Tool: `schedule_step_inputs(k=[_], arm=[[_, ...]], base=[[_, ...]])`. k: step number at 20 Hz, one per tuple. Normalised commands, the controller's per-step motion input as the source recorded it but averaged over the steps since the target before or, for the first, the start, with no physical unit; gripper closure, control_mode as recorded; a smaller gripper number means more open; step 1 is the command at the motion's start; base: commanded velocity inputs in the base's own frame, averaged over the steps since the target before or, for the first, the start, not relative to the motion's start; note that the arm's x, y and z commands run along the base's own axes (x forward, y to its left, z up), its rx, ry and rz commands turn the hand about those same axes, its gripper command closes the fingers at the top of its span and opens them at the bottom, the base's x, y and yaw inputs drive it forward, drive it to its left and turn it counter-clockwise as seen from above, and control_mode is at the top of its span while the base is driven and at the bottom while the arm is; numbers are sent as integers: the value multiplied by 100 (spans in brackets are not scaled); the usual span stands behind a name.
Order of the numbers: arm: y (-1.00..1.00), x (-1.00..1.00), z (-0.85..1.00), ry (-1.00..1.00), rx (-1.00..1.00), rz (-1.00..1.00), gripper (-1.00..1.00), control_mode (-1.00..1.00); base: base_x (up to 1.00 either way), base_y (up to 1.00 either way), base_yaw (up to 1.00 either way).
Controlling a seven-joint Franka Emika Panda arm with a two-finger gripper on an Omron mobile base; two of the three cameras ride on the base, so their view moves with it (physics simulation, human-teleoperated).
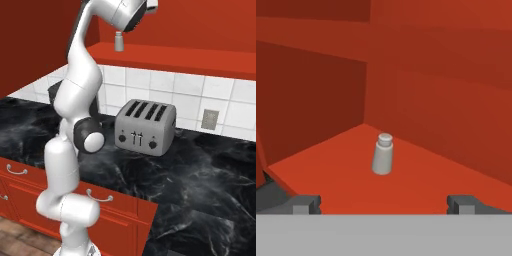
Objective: Collect the paprika, ketchup, and shaker from the cabinet and place them next to the stove.
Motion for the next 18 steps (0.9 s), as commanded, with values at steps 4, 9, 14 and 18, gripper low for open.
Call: schedule_step_inputs(k=[4,9,14,18], arm=[[0,37,-10,-5,0,4,-100,-100],[0,16,-4,-3,0,1,-100,-100],[5,11,-8,0,-1,0,-100,-100],[22,25,-26,0,0,0,-100,-100]], base=[[0,0,0],[0,0,0],[0,0,0],[0,0,0]])
